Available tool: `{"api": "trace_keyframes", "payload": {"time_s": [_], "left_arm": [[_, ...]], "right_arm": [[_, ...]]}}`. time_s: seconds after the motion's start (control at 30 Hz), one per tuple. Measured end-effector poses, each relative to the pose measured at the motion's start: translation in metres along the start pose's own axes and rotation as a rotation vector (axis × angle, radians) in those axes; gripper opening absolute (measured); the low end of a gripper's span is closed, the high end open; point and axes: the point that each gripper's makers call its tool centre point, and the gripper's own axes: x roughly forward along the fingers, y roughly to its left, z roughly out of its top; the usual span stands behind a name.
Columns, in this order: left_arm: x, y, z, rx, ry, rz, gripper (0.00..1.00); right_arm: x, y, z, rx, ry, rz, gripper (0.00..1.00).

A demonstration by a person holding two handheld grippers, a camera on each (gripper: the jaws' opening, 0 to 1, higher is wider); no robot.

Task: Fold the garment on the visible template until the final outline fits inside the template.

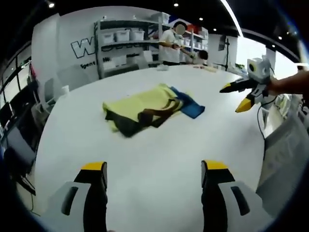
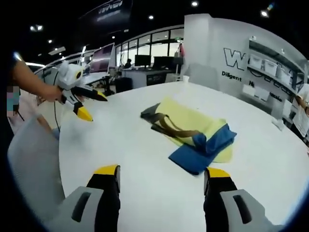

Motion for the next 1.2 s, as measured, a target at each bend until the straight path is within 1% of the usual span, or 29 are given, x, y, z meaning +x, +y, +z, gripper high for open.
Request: {"api": "trace_keyframes", "payload": {"time_s": [0.03, 0.17, 0.27, 0.37, 0.4, 0.5, 0.57, 0.67, 0.83, 0.87, 0.93, 0.97, 1.03, 1.1, 1.2], "left_arm": [[0.004, 0.003, 0.0, 0.001, 0.003, 0.005, 0.76], [0.01, 0.01, 0.001, 0.007, 0.009, 0.009, 0.72], [0.017, 0.014, -0.001, 0.004, 0.028, 0.001, 0.7], [0.023, 0.015, -0.003, 0.017, 0.042, 0.001, 0.67], [0.026, 0.016, -0.004, 0.019, 0.047, 0.0, 0.66], [0.032, 0.015, -0.005, 0.034, 0.063, -0.004, 0.65], [0.036, 0.013, -0.005, 0.035, 0.069, -0.017, 0.64], [0.041, 0.011, -0.002, 0.073, 0.078, -0.036, 0.62], [0.049, 0.013, 0.008, 0.108, 0.065, -0.059, 0.56], [0.05, 0.014, 0.011, 0.107, 0.062, -0.06, 0.56], [0.053, 0.016, 0.017, 0.073, 0.037, -0.056, 0.56], [0.054, 0.015, 0.02, 0.079, 0.029, -0.067, 0.56], [0.057, 0.015, 0.02, 0.1, 0.032, -0.071, 0.54], [0.059, 0.014, 0.021, 0.114, 0.037, -0.079, 0.53], [0.067, 0.018, 0.023, 0.103, 0.047, -0.081, 0.52]], "right_arm": [[0.002, -0.004, 0.001, 0.016, -0.018, -0.001, 0.63], [0.008, -0.014, -0.002, 0.04, -0.007, -0.006, 0.55], [0.012, -0.02, -0.004, 0.034, 0.012, -0.015, 0.5], [0.017, -0.027, -0.006, -0.002, 0.024, -0.027, 0.45], [0.019, -0.028, -0.006, -0.002, 0.027, -0.026, 0.43], [0.026, -0.033, -0.009, -0.001, 0.042, -0.032, 0.42], [0.03, -0.035, -0.013, -0.007, 0.063, -0.03, 0.4], [0.037, -0.04, -0.016, -0.018, 0.086, -0.029, 0.38], [0.048, -0.05, -0.014, -0.013, 0.096, -0.032, 0.35], [0.05, -0.051, -0.015, -0.008, 0.101, -0.031, 0.35], [0.054, -0.055, -0.016, -0.007, 0.112, -0.033, 0.33], [0.056, -0.056, -0.016, -0.008, 0.117, -0.029, 0.33], [0.059, -0.058, -0.018, -0.033, 0.137, -0.024, 0.33], [0.062, -0.061, -0.017, -0.032, 0.135, -0.022, 0.32], [0.064, -0.065, -0.016, -0.043, 0.14, -0.018, 0.31]]}}
